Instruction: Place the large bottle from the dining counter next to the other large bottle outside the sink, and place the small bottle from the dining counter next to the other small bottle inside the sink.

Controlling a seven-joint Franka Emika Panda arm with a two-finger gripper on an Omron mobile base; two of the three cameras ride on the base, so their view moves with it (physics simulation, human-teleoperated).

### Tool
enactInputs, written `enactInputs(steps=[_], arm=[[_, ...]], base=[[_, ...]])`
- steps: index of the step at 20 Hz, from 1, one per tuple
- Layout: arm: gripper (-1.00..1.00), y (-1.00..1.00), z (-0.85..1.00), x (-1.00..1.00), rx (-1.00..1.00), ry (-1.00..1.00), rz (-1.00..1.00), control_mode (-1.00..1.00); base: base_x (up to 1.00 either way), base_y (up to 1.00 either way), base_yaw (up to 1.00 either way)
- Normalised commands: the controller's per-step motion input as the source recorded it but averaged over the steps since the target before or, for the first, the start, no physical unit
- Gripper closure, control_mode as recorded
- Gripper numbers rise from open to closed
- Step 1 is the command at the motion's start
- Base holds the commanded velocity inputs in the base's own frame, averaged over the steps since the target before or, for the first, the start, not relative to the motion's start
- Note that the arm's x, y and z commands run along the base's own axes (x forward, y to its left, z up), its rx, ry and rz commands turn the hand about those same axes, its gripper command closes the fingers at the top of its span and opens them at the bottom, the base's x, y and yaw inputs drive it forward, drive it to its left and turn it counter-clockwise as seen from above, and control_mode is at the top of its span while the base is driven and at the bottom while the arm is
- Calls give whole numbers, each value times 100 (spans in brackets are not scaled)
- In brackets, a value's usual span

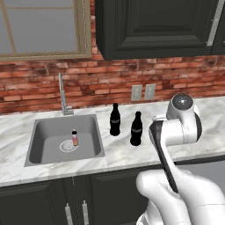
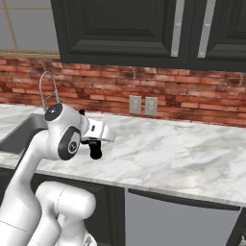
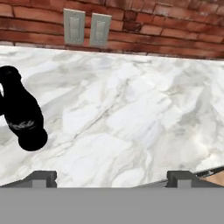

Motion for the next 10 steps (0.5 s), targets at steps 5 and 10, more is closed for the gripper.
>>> enactInputs(steps=[5,10], arm=[[-100,-33,-6,0,0,0,0,-100],[-100,-35,-7,2,11,0,0,-100]], base=[[0,0,0],[0,0,0]])
